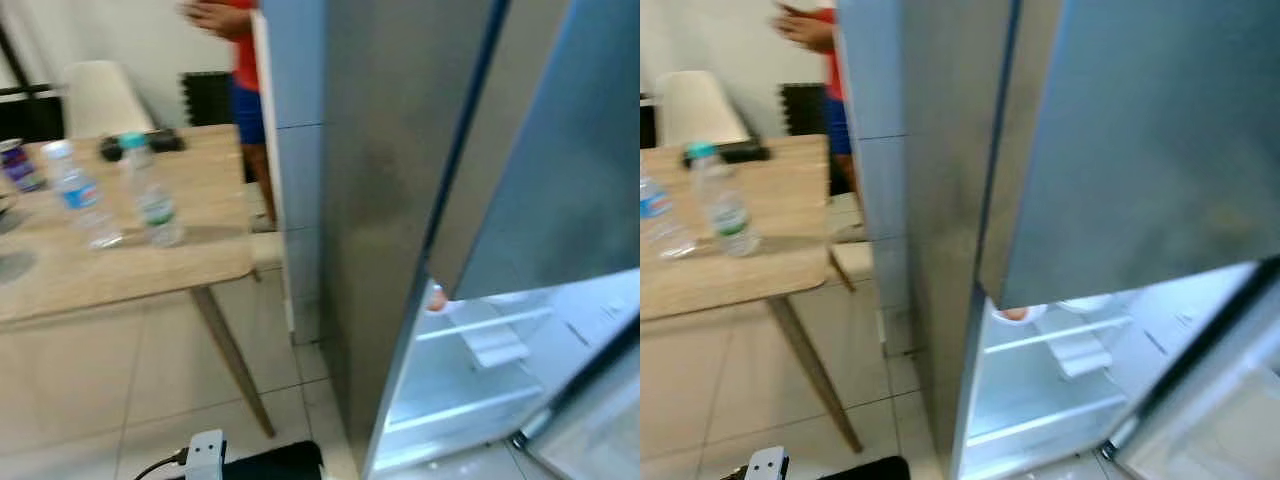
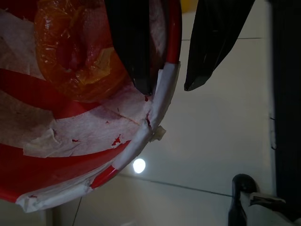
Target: Restocking fridge
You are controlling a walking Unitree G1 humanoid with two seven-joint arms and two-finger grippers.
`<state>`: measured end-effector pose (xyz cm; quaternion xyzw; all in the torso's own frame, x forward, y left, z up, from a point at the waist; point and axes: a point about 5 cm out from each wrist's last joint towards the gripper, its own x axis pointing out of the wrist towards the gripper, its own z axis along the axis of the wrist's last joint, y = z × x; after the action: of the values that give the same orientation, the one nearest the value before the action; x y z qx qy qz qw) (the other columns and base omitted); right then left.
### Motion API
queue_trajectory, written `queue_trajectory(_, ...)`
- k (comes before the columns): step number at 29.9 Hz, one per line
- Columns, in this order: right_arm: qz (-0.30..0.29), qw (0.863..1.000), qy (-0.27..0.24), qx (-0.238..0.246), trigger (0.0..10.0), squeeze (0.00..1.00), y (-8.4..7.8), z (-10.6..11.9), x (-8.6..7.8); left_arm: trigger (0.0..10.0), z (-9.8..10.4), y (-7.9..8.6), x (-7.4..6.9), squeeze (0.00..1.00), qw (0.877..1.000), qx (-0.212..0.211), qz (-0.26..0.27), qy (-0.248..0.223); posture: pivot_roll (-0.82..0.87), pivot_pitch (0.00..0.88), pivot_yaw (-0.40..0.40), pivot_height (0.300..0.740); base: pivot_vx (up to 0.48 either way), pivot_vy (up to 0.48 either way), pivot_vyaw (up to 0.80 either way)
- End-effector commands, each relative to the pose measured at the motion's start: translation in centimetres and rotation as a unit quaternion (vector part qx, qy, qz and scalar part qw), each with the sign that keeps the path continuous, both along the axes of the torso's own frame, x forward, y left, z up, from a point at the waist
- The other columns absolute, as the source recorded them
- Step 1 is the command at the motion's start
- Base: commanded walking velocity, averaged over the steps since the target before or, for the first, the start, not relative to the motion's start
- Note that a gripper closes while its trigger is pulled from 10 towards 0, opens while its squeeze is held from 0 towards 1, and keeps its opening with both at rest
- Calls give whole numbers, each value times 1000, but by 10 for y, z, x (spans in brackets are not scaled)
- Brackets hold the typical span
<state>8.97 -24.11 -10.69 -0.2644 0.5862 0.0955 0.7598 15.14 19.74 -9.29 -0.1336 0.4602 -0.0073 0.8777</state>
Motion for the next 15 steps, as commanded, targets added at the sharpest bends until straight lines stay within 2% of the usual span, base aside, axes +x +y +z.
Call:
queue_trajectory(1,1,1000,-6,-3,10000,0,-2,1,4,10000,0,0,0,0,1000,2,-1,2,-52,0,4,740,0,0,-781)
queue_trajectory(12,1,1000,-15,-3,10000,0,-1,2,7,10000,-1,-1,-3,0,1000,2,-3,7,-51,0,4,740,0,0,-785)
queue_trajectory(15,1,1000,-19,-4,10000,0,0,2,9,10000,-2,-1,-3,0,1000,3,-4,7,-50,0,4,740,0,0,0)
